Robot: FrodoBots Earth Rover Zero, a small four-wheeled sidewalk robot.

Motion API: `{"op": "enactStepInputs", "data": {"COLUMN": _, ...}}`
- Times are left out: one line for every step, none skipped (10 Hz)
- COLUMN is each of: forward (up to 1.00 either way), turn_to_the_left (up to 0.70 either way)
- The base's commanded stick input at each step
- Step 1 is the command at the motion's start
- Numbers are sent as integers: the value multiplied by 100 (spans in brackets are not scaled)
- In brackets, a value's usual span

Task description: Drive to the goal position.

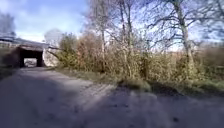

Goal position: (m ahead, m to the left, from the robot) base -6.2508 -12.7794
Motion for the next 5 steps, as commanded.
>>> {"op": "enactStepInputs", "data": {"forward": 0, "turn_to_the_left": -100}}
{"op": "enactStepInputs", "data": {"forward": 0, "turn_to_the_left": -100}}
{"op": "enactStepInputs", "data": {"forward": 0, "turn_to_the_left": -100}}
{"op": "enactStepInputs", "data": {"forward": 0, "turn_to_the_left": -100}}
{"op": "enactStepInputs", "data": {"forward": 0, "turn_to_the_left": -100}}
